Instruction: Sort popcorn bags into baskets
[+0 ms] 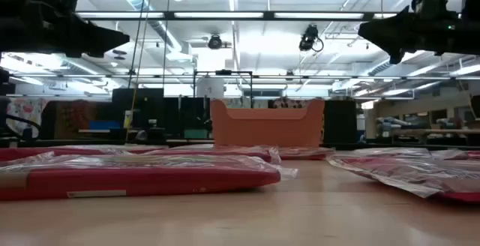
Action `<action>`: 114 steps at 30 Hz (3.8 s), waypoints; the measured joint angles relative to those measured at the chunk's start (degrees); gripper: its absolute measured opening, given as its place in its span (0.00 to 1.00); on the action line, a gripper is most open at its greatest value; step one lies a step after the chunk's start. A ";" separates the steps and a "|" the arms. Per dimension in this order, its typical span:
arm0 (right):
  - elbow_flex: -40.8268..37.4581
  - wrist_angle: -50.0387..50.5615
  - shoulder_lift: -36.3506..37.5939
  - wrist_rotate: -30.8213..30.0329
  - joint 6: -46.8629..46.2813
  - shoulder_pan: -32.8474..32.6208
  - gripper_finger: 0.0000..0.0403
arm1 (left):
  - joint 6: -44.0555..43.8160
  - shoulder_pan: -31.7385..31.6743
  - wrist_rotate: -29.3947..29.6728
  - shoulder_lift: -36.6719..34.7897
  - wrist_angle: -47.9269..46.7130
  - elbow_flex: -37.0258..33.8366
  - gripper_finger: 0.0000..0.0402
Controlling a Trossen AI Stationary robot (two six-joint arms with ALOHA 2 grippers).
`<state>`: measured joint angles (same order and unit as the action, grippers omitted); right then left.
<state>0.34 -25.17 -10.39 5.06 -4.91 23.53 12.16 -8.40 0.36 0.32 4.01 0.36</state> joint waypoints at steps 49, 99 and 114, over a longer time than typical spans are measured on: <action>0.00 0.00 0.02 -0.01 0.00 0.01 0.24 | -0.02 0.02 -0.02 -0.02 0.02 0.00 0.23; 0.00 0.00 0.01 -0.02 0.00 0.01 0.24 | -27.01 2.27 5.39 50.94 5.46 14.53 0.41; 0.00 0.00 0.02 -0.02 0.00 0.00 0.24 | -7.79 2.25 10.71 72.95 5.70 25.05 0.42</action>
<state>0.34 -25.17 -10.38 5.04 -4.91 23.53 4.38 -6.15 11.07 73.27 9.71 25.41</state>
